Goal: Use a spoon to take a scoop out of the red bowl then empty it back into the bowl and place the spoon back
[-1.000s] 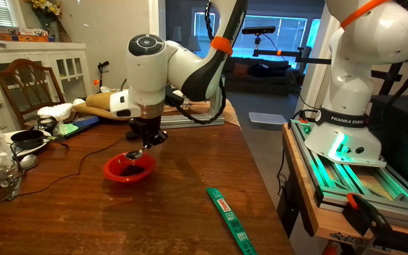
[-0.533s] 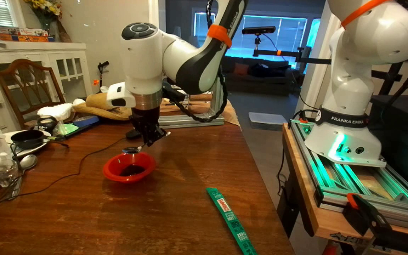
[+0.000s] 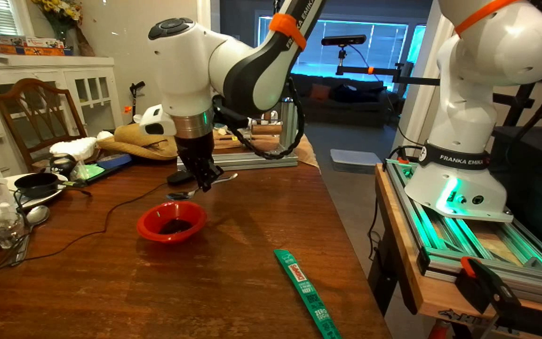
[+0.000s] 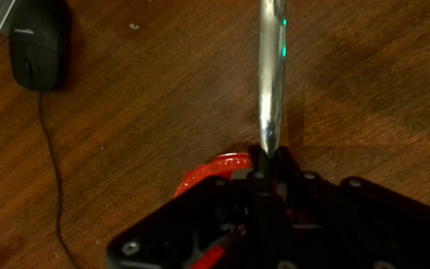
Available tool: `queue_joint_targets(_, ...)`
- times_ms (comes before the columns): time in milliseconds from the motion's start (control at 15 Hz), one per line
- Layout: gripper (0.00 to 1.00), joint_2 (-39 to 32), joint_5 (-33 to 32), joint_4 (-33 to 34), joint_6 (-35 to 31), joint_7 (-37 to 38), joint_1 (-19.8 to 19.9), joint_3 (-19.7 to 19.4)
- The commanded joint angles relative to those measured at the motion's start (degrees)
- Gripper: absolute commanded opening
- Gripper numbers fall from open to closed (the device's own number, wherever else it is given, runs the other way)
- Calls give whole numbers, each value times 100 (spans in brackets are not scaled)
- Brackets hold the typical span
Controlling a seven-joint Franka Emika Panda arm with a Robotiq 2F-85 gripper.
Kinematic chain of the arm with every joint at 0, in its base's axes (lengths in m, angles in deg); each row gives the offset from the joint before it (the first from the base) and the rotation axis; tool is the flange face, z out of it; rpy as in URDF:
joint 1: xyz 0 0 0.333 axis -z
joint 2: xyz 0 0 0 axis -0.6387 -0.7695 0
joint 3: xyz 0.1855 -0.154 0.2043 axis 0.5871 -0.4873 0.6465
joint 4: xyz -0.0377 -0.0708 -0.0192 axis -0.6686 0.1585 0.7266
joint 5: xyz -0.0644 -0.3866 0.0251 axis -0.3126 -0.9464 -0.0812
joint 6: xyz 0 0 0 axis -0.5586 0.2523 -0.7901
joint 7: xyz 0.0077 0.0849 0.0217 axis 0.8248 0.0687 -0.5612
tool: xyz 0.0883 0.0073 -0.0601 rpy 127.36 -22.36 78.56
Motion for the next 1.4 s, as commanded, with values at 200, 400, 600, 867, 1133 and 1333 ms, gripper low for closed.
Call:
queue_joint_targets(200,3,121,481,190,828,-59,-271,-130)
queue_joint_targets(400,3,126,797,166,547,-202,-135,-97)
queue_joint_targets(600,3,106,1091,189,479,-320,-95,-116)
queue_joint_targets(867,3,34,1223,342,699,-267,-235,-237)
queue_joint_targets(1133,3,23,935,582,1273,109,-574,-465)
queue_joint_targets(1333,3,-105,606,826,1731,514,-887,-635)
